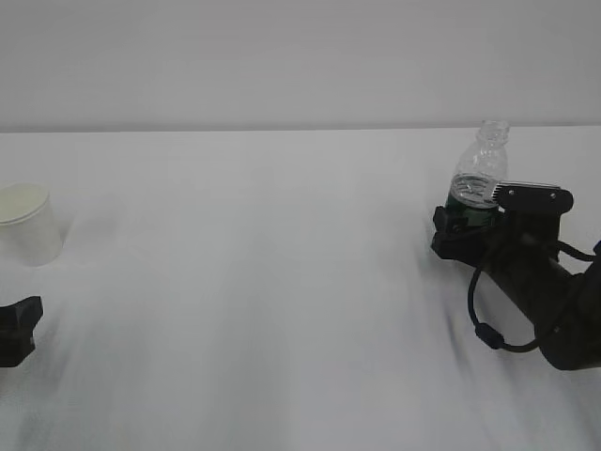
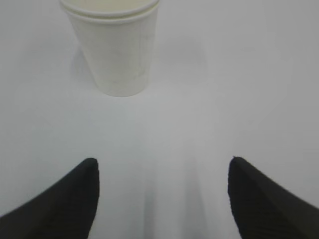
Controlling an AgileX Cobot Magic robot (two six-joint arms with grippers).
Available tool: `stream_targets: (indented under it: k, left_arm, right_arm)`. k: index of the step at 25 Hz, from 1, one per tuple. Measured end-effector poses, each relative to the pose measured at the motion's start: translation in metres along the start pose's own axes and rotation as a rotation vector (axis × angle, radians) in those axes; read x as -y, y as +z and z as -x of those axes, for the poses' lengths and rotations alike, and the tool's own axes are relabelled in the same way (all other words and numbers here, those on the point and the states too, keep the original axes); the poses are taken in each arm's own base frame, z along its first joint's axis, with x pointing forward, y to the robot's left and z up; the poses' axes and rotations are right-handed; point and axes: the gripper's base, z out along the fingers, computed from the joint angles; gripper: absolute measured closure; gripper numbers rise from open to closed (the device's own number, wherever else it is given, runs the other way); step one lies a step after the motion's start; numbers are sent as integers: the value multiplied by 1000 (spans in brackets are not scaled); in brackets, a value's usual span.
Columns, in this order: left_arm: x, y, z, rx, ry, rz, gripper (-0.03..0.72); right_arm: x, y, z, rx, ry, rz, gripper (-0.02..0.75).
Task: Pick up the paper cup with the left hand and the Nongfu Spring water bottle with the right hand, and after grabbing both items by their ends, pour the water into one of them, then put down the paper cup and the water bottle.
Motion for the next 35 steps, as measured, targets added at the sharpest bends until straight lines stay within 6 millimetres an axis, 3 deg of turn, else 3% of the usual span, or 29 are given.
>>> stream_targets:
  k: [7, 35]
  left_arm:
    - [0, 0, 0, 2, 0, 0, 110]
    - [0, 0, 0, 1, 2, 1, 110]
  right_arm:
    - [1, 12, -3, 13, 7, -8, 102]
    - [2, 21, 4, 51, 29, -35, 156]
